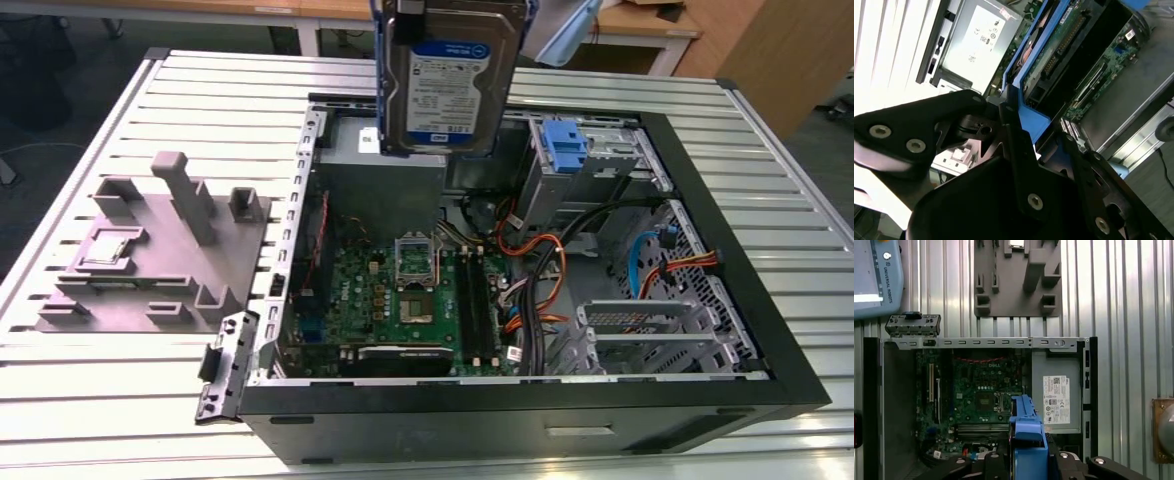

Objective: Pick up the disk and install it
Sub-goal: 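Pick up the disk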

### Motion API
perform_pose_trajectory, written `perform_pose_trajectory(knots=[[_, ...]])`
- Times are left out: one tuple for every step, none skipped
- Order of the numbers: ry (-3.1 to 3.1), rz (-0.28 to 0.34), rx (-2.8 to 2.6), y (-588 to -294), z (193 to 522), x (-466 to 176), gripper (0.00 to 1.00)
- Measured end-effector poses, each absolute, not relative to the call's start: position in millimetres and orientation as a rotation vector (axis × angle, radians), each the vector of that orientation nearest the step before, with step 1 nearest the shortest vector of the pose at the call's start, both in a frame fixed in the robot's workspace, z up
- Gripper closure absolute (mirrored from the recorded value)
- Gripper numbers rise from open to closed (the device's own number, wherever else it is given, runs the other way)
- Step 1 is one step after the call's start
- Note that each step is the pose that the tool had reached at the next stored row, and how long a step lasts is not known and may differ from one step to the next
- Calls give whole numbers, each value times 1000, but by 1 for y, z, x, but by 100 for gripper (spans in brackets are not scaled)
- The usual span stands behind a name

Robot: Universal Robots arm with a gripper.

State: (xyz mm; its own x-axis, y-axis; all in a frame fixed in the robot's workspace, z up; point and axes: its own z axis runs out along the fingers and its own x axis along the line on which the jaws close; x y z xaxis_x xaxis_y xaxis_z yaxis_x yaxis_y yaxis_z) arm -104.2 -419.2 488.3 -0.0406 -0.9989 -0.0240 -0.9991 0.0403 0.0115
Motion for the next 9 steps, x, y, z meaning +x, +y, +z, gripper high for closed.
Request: perform_pose_trajectory(knots=[[2259, 39, -2169, -420, 488, -102, 64], [2259, 39, -2169, -420, 488, -100, 64], [2259, 39, -2169, -421, 488, -98, 64], [2259, 39, -2169, -423, 487, -97, 64], [2259, 39, -2169, -425, 487, -96, 64], [2259, 39, -2169, -426, 487, -96, 64], [2259, 39, -2169, -427, 487, -95, 64], [2259, 39, -2169, -427, 487, -95, 64], [2259, 39, -2169, -427, 487, -95, 64]])
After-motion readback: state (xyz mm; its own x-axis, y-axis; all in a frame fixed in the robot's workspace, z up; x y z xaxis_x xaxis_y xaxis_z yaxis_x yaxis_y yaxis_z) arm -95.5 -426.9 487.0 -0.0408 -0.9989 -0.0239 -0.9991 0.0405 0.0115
